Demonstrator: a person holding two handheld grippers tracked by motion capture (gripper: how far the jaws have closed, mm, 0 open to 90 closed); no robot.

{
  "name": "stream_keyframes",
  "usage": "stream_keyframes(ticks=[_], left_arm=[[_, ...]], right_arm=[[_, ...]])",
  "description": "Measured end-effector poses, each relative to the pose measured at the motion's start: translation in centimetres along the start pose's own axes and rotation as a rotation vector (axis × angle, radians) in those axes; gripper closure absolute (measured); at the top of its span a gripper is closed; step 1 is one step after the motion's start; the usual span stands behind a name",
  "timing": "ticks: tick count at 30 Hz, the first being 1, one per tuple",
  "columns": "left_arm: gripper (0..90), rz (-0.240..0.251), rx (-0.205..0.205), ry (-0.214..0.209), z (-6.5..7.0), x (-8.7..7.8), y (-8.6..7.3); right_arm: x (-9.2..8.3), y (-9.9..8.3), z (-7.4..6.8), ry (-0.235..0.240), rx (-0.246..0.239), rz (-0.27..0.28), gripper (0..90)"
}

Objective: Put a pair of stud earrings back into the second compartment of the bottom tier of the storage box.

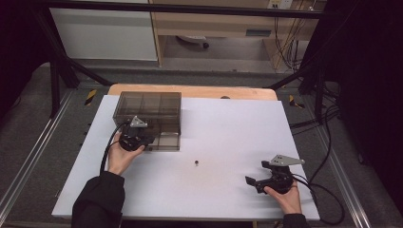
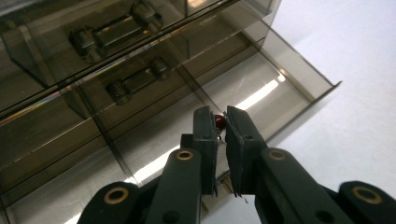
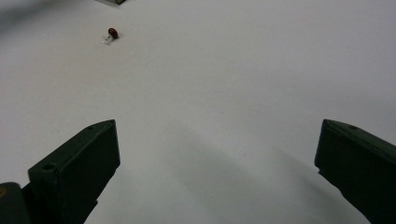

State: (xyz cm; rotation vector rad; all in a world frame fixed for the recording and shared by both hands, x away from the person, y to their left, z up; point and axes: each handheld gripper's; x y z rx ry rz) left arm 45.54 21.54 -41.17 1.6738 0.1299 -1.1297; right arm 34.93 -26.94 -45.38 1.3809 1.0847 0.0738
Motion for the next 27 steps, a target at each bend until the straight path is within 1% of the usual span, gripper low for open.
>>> stream_keyframes(ticks=[4, 8, 11, 12, 13, 14, 15, 16, 17, 18, 19, 20, 22, 23, 24, 25, 27], left_arm=[[82.0, -0.012, -0.004, 0.015, -0.2, 0.5, -0.2], [81.9, -0.024, -0.02, 0.019, -0.5, 0.9, -0.5], [80.2, -0.028, -0.026, 0.028, -0.6, 1.0, -0.7], [76.4, -0.025, -0.032, 0.028, -0.6, 1.0, -0.7], [76.4, -0.021, -0.034, 0.033, -0.7, 0.9, -0.7], [71.2, -0.015, -0.037, 0.037, -0.7, 0.8, -0.6], [71.2, -0.01, -0.039, 0.039, -0.6, 0.6, -0.6], [67.3, -0.004, -0.04, 0.038, -0.6, 0.5, -0.6], [67.3, 0.001, -0.04, 0.04, -0.6, 0.3, -0.5], [63.2, 0.006, -0.038, 0.041, -0.5, 0.0, -0.5], [63.2, 0.013, -0.038, 0.04, -0.4, -0.2, -0.5], [57.5, 0.018, -0.036, 0.038, -0.3, -0.5, -0.4], [52.0, 0.031, -0.039, 0.034, -0.1, -1.0, -0.4], [52.0, 0.039, -0.043, 0.032, 0.0, -1.3, -0.4], [49.6, 0.041, -0.054, 0.022, 0.1, -1.5, -0.4], [44.3, 0.045, -0.056, 0.018, 0.2, -1.7, -0.4], [37.9, 0.046, -0.049, 0.009, 0.5, -2.0, -0.5]], right_arm=[[0.0, 0.0, 0.0, -0.001, -0.002, 0.0, 0.8], [0.0, 0.0, 0.0, 0.002, 0.001, -0.002, 0.8], [0.0, 0.0, 0.0, 0.001, -0.001, -0.001, 0.8], [0.0, 0.0, 0.0, 0.0, 0.0, -0.001, 0.8], [0.0, 0.0, 0.0, 0.0, 0.0, -0.001, 0.8], [0.0, 0.0, 0.0, 0.001, -0.004, -0.003, 0.8], [0.0, 0.0, 0.0, 0.001, -0.004, -0.003, 0.8], [0.0, 0.0, 0.0, 0.0, -0.003, -0.003, 0.8], [0.0, 0.0, 0.0, 0.0, -0.003, -0.003, 0.8], [0.0, 0.0, 0.0, 0.0, -0.004, -0.002, 0.8], [0.0, 0.0, 0.0, 0.0, -0.004, -0.002, 0.8], [0.0, 0.0, 0.0, 0.001, -0.001, -0.001, 0.7], [0.0, 0.0, 0.0, 0.001, -0.002, -0.001, 0.8], [0.0, 0.0, 0.0, 0.001, -0.002, -0.001, 0.8], [0.0, 0.0, 0.0, 0.001, -0.002, -0.001, 0.8], [0.0, 0.0, 0.0, 0.001, -0.002, -0.001, 0.8], [0.0, 0.0, 0.0, -0.001, 0.0, -0.001, 0.8]])
Point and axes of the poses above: each handheld gripper's, and its own axes: x roughly forward along the jaws, y roughly out of its top, z roughly to its right
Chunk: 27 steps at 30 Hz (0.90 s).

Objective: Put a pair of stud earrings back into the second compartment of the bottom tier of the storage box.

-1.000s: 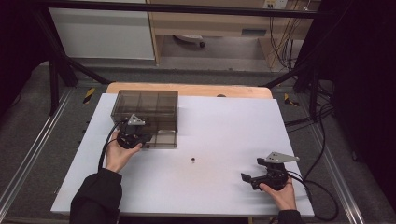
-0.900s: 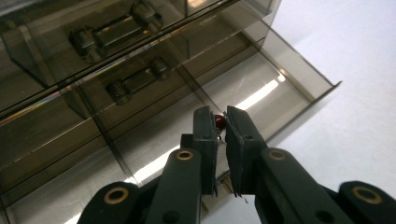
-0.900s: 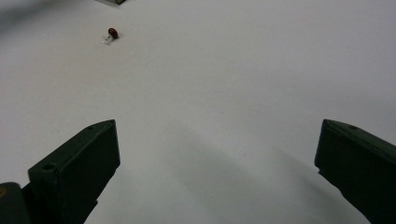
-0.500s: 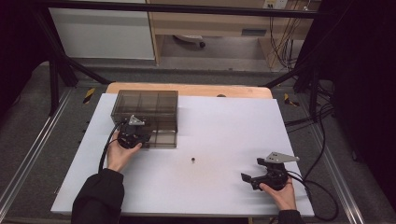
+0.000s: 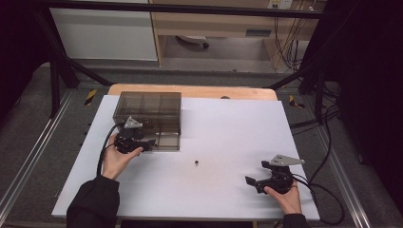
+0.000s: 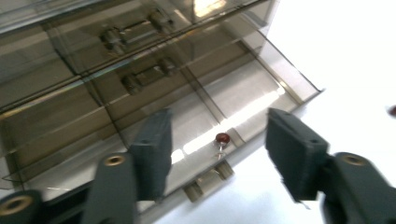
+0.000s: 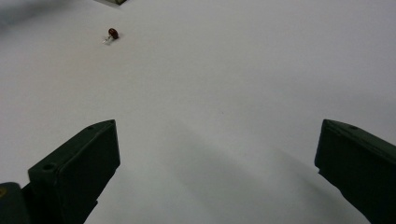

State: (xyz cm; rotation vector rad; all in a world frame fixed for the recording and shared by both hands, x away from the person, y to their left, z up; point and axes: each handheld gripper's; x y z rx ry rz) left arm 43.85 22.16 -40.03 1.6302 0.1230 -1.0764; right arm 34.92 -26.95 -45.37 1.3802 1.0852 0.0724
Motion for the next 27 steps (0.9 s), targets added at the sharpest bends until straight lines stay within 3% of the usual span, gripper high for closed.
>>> stream_keyframes(ticks=[5, 12, 27], left_arm=[[27.3, 0.019, 0.001, -0.029, 0.8, -0.7, -0.4], [17.0, 0.022, 0.032, -0.066, 2.0, -0.8, -1.2], [12.9, 0.004, 0.119, -0.133, 6.7, 0.6, -0.9]], right_arm=[[0.0, 0.0, 0.0, 0.001, -0.004, -0.001, 0.8], [0.0, 0.0, 0.0, 0.0, -0.001, 0.001, 0.7], [0.0, 0.0, 0.0, 0.0, -0.004, 0.0, 0.7]])
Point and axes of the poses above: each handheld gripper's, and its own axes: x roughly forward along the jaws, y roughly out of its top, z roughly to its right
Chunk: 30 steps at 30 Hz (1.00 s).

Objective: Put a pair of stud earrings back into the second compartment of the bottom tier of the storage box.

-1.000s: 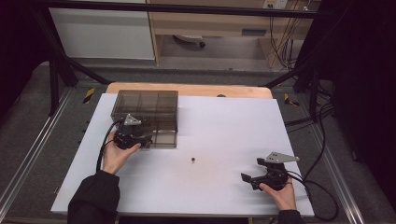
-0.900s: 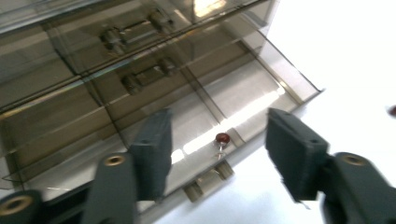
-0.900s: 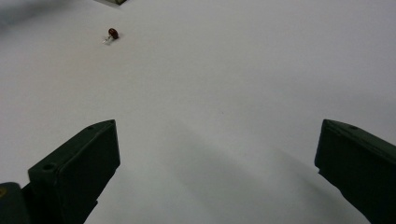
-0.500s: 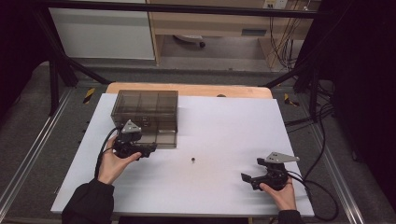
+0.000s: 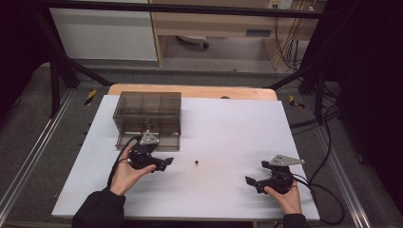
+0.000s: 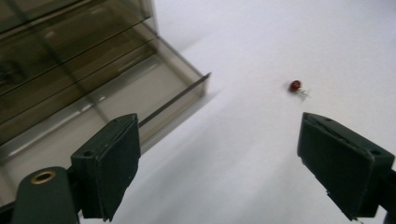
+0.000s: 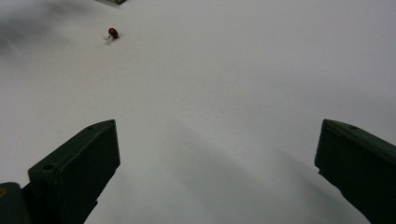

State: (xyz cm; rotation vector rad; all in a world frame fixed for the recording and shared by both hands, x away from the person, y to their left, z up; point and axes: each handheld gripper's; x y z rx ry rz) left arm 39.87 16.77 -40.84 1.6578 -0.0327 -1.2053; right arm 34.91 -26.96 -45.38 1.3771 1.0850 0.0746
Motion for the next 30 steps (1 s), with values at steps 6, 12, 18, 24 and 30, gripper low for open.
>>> stream_keyframes(ticks=[6, 12, 18, 24, 30], left_arm=[[13.0, -0.012, 0.01, -0.022, 1.4, 1.2, 0.8], [15.3, -0.007, 0.034, -0.041, 2.9, 2.2, 1.7], [20.3, 0.0, 0.046, -0.057, 4.0, 3.3, 2.5], [24.6, -0.002, 0.05, -0.067, 4.8, 4.5, 3.0], [32.4, -0.019, 0.033, -0.058, 5.2, 5.7, 3.4]], right_arm=[[0.0, 0.0, 0.0, -0.001, -0.001, -0.001, 0.7], [0.0, 0.0, 0.0, 0.0, 0.002, -0.001, 0.8], [0.1, 0.0, 0.0, -0.001, 0.001, -0.003, 0.8], [0.1, 0.0, 0.0, 0.0, 0.0, -0.003, 0.8], [0.1, 0.0, 0.0, 0.0, 0.0, -0.001, 0.8]])
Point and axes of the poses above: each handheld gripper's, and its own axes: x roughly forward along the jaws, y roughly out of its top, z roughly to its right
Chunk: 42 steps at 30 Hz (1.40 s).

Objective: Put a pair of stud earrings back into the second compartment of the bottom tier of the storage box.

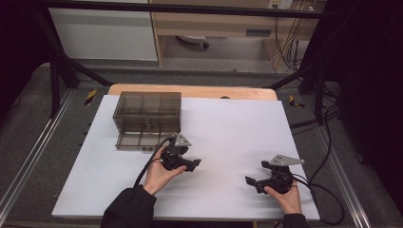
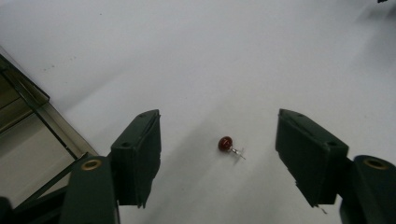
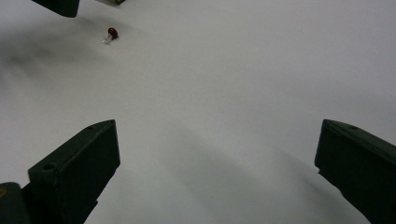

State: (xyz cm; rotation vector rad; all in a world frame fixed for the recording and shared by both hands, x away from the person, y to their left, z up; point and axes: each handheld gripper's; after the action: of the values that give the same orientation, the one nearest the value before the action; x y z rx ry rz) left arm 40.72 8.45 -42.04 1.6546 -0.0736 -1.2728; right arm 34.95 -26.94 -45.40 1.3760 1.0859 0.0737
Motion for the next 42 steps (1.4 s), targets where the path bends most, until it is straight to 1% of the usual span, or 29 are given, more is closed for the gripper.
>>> stream_keyframes(ticks=[3, 4, 5, 6, 7, 9, 12, 14, 16, 19, 24, 33, 42], left_arm=[[36.6, -0.01, -0.016, 0.0, 0.0, 0.5, 0.1], [39.3, -0.014, -0.014, 0.002, 0.0, 0.7, 0.1], [39.3, -0.019, -0.015, 0.006, 0.1, 0.9, 0.2], [42.3, -0.026, -0.008, 0.01, 0.1, 1.0, 0.2], [42.3, -0.031, -0.007, 0.014, 0.1, 1.2, 0.2], [45.4, -0.039, -0.009, 0.017, 0.1, 1.5, 0.1], [48.2, -0.061, -0.008, 0.014, 0.1, 1.9, -0.1], [50.1, -0.073, -0.01, 0.003, 0.2, 2.1, -0.2], [53.3, -0.072, -0.009, -0.004, 0.4, 2.2, -0.2], [54.8, -0.062, -0.007, -0.009, 0.6, 2.3, -0.1], [61.4, -0.076, -0.001, -0.008, 0.7, 2.5, -0.2], [68.1, -0.085, -0.001, -0.003, 0.6, 2.7, -0.3], [74.1, -0.104, 0.011, -0.012, 0.7, 2.8, -0.4]], right_arm=[[0.0, 0.0, 0.0, 0.0, -0.001, 0.0, 0.7], [0.0, 0.0, 0.0, 0.0, -0.001, -0.002, 0.8], [0.0, 0.0, 0.0, 0.0, -0.001, -0.002, 0.8], [0.0, 0.0, 0.0, 0.0, -0.001, 0.0, 0.8], [0.0, 0.0, 0.0, 0.0, -0.001, 0.0, 0.8], [0.0, 0.0, 0.0, 0.001, 0.0, 0.0, 0.8], [0.0, 0.0, 0.0, 0.001, 0.005, 0.002, 0.8], [0.0, 0.0, 0.0, 0.001, 0.004, 0.002, 0.8], [0.0, 0.0, 0.0, 0.002, 0.001, 0.002, 0.8], [0.0, 0.0, 0.0, 0.002, 0.002, 0.002, 0.7], [-0.1, 0.0, 0.0, 0.004, 0.006, 0.001, 0.8], [-0.1, 0.0, 0.0, 0.005, 0.003, 0.003, 0.8], [-0.1, 0.0, 0.0, 0.005, 0.003, 0.003, 0.8]])
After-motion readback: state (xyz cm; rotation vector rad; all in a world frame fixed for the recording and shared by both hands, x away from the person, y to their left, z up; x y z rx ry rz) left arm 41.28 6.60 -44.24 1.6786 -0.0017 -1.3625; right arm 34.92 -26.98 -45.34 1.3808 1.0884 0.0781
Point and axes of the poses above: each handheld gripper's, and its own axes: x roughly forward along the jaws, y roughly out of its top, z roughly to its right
